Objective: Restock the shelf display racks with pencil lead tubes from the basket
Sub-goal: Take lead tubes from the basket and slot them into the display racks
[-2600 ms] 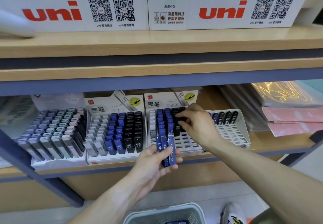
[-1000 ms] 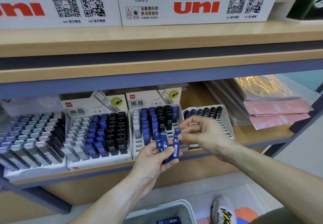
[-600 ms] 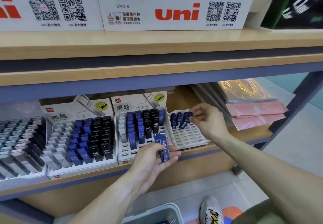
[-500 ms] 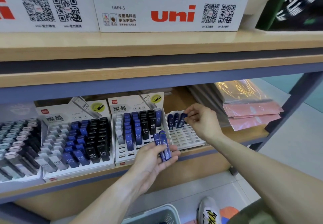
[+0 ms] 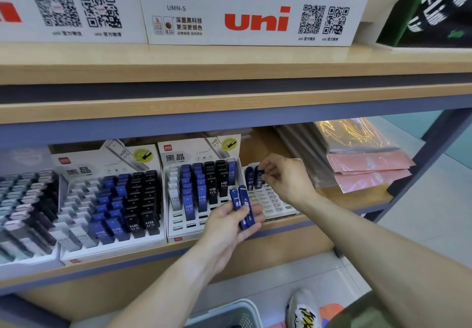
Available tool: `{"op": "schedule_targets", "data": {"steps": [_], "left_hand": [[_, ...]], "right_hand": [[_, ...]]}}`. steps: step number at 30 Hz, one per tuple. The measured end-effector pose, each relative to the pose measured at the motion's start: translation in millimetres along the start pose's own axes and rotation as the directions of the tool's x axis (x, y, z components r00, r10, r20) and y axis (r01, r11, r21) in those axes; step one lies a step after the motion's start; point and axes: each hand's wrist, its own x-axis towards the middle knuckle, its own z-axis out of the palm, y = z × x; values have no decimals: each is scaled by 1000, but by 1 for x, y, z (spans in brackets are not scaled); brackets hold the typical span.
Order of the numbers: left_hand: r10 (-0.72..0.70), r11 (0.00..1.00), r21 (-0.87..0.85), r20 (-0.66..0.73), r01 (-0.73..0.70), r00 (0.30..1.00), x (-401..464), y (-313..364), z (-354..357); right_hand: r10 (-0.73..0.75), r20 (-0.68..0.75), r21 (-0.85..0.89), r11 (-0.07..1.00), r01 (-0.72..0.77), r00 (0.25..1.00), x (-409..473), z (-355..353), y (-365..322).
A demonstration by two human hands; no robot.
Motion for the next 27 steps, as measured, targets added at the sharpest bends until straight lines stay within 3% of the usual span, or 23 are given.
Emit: {"op": "schedule_targets", "data": {"steps": [6,14,22,24,26,27], "left_hand": [[-1,1000,0,4,1,1000,2,0,0],[-8,1000,-3,33,8,999,3,0,0],[4,999,-36,54,-2,999,-1,3,-4],[2,999,-40,57,1,998,-2,4,-5],[1,999,-33,54,1,999,-2,5,-6],[1,1000,-29,48,0,999,-2,5,-6]], "right_hand": [[-27,45,-102,994,31,999,3,-1,2],[44,-66,-40,998,-47,997,3,10,10],[66,-120,-154,985,-84,991,-5,6,-7],[139,-121,22,990,-138,983,-7,0,-19],[206,-2,236,951,-200,979,-13,-5,-30],[192,57,253,947,-201,980,-16,-6,-33]]}}
